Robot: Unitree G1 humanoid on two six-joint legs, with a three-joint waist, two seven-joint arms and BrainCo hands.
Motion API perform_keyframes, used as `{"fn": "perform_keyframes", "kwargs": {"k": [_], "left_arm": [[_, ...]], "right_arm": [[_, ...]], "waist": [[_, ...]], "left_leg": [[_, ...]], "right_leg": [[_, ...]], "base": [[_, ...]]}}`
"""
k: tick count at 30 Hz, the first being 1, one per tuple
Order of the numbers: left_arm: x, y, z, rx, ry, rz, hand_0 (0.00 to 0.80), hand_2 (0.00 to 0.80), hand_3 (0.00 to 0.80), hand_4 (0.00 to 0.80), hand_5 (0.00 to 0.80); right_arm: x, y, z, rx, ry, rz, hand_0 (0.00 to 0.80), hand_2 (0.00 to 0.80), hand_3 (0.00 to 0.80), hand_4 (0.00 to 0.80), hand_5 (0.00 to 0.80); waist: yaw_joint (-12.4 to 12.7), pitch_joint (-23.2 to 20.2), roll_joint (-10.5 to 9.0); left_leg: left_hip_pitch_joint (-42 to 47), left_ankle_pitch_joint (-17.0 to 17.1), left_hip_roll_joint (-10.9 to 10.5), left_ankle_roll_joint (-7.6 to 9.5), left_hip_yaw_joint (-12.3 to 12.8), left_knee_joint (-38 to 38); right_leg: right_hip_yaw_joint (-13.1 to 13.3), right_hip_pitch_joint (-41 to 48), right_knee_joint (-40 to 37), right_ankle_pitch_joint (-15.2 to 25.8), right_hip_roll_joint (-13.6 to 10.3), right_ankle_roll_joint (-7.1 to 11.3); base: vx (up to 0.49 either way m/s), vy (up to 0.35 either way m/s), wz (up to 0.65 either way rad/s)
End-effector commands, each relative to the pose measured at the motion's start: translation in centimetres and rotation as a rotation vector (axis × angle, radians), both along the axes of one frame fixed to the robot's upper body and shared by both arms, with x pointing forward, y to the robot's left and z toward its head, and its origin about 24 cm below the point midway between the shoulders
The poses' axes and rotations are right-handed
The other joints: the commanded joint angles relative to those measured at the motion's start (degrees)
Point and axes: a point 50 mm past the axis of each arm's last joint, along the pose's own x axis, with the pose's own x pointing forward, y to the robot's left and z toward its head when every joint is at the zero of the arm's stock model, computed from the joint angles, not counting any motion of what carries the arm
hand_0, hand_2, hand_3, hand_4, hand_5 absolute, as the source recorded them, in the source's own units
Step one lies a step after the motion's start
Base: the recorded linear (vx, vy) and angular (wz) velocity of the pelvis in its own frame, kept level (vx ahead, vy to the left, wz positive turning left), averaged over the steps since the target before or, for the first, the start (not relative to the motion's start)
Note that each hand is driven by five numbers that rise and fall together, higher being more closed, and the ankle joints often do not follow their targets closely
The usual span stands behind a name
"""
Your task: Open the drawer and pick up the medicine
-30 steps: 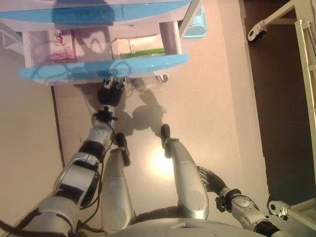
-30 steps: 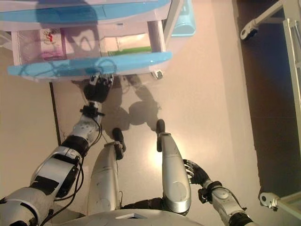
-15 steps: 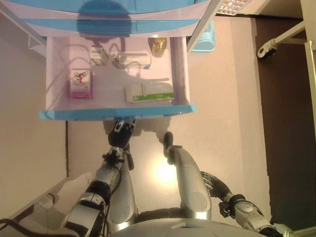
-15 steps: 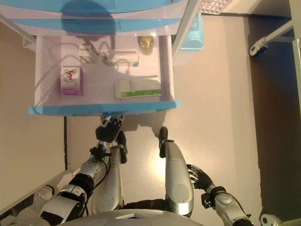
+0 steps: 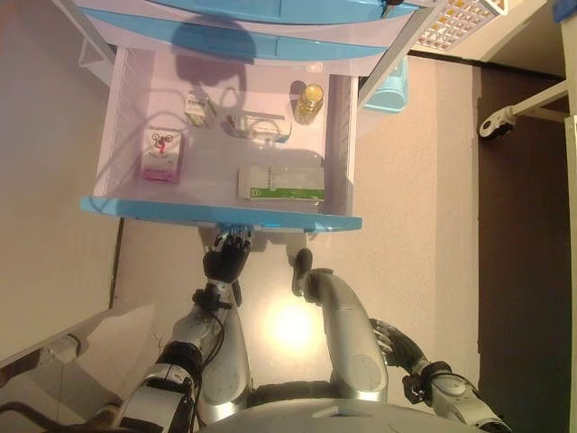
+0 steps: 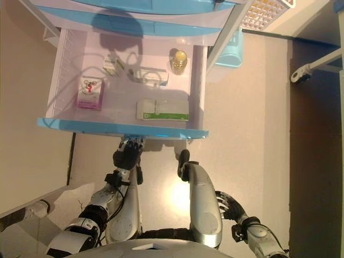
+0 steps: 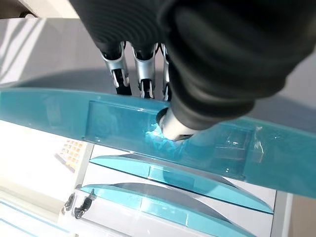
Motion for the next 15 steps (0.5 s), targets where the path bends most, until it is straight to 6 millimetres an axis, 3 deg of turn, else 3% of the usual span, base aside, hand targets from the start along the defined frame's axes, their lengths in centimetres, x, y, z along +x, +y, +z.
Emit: {"fn": "perform_keyframes", "kwargs": {"k": [1, 8, 15], "left_arm": [[-4.7, 6.1, -5.2, -0.028, 0.457, 0.318, 0.8, 0.8, 0.8, 0.8, 0.8], [-7.8, 7.9, -7.3, -0.058, 0.65, 0.461, 0.8, 0.8, 0.8, 0.8, 0.8], [-11.8, 8.5, -8.6, -0.016, 0.686, 0.477, 0.8, 0.8, 0.8, 0.8, 0.8]], "right_arm": [[4.6, 3.7, 3.8, 0.209, -0.323, 0.005, 0.0, 0.0, 0.0, 0.0, 0.0], [3.4, 3.4, 3.4, 0.202, -0.302, 0.004, 0.0, 0.0, 0.0, 0.0, 0.0], [2.3, 1.9, 3.7, 0.164, -0.301, -0.006, 0.0, 0.0, 0.0, 0.0, 0.0]], "waist": [[2.1, -3.6, -3.28], [3.0, -3.9, -3.43], [3.8, -3.4, -2.03]], "left_leg": [[-1.2, -1.8, -2.3, 5.34, 4.2, -2.0], [-1.3, -1.7, -2.0, 4.67, 3.2, -0.7], [-1.5, -1.2, -2.4, 4.25, 2.8, -0.1]], "right_leg": [[-3.5, 0.4, 7.5, -4.7, -1.8, 1.59], [-4.4, 1.0, 8.9, -5.9, -2.1, 0.79], [-4.7, 1.6, 10.1, -7.3, -2.8, -0.19]], "base": [[0.0, 0.0, 0.0], [0.021, -0.006, 0.04], [0.014, 0.05, 0.1]]}}
